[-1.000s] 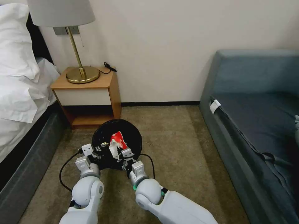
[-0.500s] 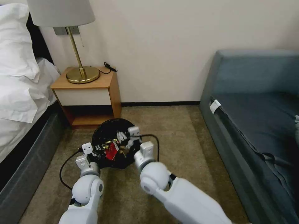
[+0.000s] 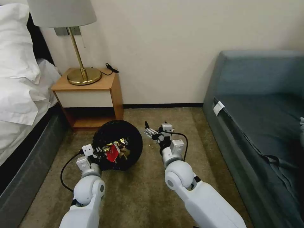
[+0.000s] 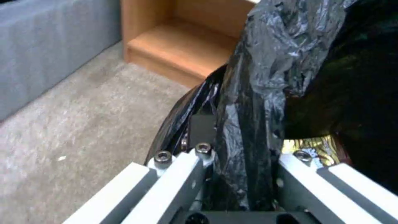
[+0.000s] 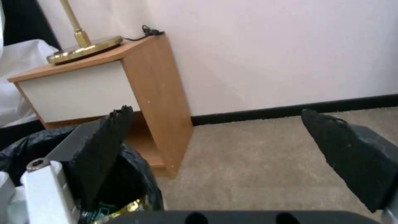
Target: Pick up the trash bin, then pick up the garbage on the floor and place it into the trash bin.
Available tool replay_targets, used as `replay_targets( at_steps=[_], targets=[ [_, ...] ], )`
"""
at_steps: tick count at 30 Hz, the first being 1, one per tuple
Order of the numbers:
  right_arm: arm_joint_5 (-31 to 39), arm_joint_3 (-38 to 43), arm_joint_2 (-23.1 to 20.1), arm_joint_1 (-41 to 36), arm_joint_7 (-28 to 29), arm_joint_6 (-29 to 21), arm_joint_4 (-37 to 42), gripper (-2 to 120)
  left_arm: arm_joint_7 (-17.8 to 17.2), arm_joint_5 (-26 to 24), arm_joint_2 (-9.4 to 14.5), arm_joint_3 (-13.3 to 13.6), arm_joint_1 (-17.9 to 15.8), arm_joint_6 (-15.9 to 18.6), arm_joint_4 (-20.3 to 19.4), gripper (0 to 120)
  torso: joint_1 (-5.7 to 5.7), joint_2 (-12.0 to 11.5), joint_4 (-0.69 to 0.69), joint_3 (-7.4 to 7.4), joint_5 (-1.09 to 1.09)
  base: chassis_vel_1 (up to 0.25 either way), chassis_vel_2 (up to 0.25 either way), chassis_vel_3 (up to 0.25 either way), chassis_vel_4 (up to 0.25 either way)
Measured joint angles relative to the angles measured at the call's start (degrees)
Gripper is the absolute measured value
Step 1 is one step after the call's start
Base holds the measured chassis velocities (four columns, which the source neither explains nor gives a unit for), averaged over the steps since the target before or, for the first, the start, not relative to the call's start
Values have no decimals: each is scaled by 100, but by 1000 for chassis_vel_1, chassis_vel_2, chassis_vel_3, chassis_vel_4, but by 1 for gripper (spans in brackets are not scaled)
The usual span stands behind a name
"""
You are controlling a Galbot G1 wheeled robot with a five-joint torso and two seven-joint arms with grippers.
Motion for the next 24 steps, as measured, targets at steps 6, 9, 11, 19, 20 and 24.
replay_targets(
  at_steps=[6, 9, 11, 19, 20, 24],
  targets=[
    [-51, 12, 10, -76, -44, 35, -14, 100, -346, -604, -14, -209, -327, 230, 168, 1, 0, 0, 0, 0, 1, 0, 0, 0, 0],
    [-68, -61, 21, -79, -111, 57, -40, 100, -675, -1138, -34, -309, -489, 353, 335, 1, 0, 0, 1, 0, 1, 0, 0, 0, 0],
    [-78, -113, 36, -66, -151, 80, -65, 100, -1047, -1597, -87, -352, -642, 417, 502, 1, 0, 0, 2, 0, 0, 0, 0, 0, 0],
    [-132, -212, 51, -84, -298, 153, -99, 100, -1703, -2076, -170, -589, -1016, 552, 874, 1, 0, 0, 1, 0, 1, 0, 0, 0, 0],
    [-145, -228, 51, -90, -330, 169, -114, 100, -1765, -2075, -166, -612, -1074, 557, 953, 1, 0, 0, 1, 0, 0, 0, 0, 0, 0],
    [-179, -222, 41, -111, -382, 206, -133, 100, -1809, -2068, -144, -615, -1163, 556, 1062, 4, 0, 0, 1, 0, 1, 0, 0, 0, 0]
  ],
)
